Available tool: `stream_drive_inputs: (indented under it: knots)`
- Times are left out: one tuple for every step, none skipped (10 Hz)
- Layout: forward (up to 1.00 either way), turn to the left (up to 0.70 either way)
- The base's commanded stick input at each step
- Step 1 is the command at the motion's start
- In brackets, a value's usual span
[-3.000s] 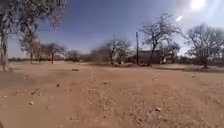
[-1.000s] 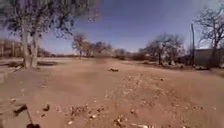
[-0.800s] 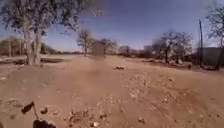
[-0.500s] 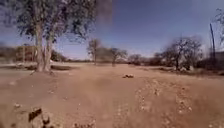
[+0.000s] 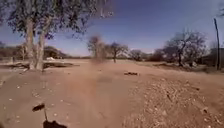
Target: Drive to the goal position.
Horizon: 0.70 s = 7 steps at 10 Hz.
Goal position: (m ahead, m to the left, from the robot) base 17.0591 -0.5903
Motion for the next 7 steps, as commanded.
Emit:
stream_drive_inputs:
  knots:
    - [1.0,0.0]
    - [1.0,0.0]
    - [1.0,0.0]
    - [1.0,0.0]
    - [1.0,0.0]
    - [1.0,0.0]
    - [1.0,0.0]
